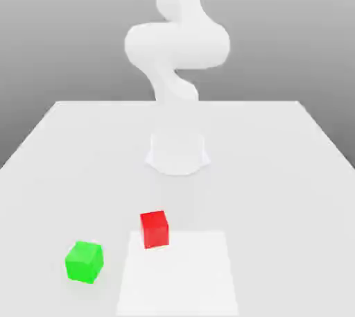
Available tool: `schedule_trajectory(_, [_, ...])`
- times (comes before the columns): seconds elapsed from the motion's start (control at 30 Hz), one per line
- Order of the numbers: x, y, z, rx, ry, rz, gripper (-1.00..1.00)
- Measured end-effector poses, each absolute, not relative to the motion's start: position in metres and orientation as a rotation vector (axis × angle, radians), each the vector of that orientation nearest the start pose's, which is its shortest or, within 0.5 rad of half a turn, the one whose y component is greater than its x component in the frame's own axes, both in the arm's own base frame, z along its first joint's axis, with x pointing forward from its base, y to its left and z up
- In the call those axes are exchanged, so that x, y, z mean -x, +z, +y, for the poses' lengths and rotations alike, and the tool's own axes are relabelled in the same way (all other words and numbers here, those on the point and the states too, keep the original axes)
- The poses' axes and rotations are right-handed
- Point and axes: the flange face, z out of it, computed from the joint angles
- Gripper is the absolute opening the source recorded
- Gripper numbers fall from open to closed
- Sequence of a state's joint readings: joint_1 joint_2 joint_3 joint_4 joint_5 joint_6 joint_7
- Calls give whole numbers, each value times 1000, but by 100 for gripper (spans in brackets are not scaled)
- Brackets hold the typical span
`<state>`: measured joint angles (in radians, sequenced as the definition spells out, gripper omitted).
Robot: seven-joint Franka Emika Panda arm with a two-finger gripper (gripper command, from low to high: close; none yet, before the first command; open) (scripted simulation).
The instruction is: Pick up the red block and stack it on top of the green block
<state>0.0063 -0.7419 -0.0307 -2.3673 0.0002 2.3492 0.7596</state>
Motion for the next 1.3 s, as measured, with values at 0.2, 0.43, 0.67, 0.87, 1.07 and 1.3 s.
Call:
schedule_trajectory(0.2, [-411,512,-36,2686,-683,1014,0])
schedule_trajectory(0.43, [-385,335,-45,2897,-323,929,0])
schedule_trajectory(0.67, [-331,192,-48,3028,-16,818,0])
schedule_trajectory(0.87, [-327,155,-48,3031,-6,819,0])
schedule_trajectory(1.07, [-324,144,-48,3032,-1,823,-100])
schedule_trajectory(1.3, [-328,164,-49,3031,-6,817,-100])
